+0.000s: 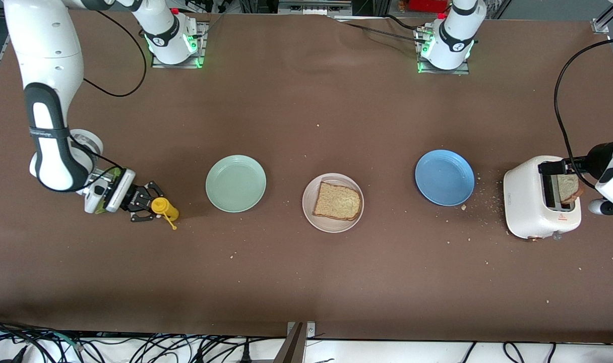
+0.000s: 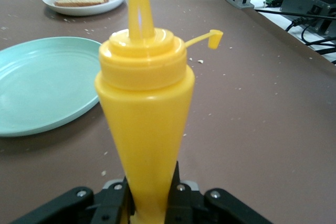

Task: Make sandwich in beige plate with both arms
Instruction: 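Lift the yellow bottle and carry it over the beige plate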

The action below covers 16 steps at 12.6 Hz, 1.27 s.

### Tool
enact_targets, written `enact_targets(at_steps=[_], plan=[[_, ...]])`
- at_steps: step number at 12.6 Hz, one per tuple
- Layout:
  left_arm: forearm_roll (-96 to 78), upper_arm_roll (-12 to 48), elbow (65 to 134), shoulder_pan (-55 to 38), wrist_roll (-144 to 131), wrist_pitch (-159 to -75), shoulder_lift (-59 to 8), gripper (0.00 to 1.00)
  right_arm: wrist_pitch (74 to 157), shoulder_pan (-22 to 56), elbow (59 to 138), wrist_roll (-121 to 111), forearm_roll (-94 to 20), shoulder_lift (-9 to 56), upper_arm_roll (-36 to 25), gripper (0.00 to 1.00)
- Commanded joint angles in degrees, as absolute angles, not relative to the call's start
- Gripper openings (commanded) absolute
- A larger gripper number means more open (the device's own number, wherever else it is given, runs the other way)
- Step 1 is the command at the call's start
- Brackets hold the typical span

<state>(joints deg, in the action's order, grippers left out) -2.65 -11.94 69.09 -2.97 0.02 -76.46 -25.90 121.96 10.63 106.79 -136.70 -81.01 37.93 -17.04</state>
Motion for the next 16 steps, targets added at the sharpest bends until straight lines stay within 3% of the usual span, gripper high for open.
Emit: enact_targets(at_steps=[1, 5, 13, 16], plan=[[-1.4, -11.6, 69.5, -2.8, -0.4, -76.0, -25.1, 1.00, 127.1, 16.2, 104.5, -127.4, -74.6, 35.7, -19.5, 0.00], [-1.4, -11.5, 69.6, -2.8, -0.4, -76.0, -25.1, 1.00, 134.6, 23.2, 100.9, -112.6, -62.7, 35.0, -21.1, 0.00], [-1.1, -11.3, 69.6, -2.8, -0.4, -76.0, -25.1, 1.00, 134.8, 41.4, 92.7, -71.8, -25.7, 35.1, -29.8, 0.00], [-1.5, -11.3, 69.6, -2.8, -0.4, -76.0, -25.1, 1.00, 134.2, 47.2, 91.9, -52.7, -9.2, 35.1, -30.3, 0.00]])
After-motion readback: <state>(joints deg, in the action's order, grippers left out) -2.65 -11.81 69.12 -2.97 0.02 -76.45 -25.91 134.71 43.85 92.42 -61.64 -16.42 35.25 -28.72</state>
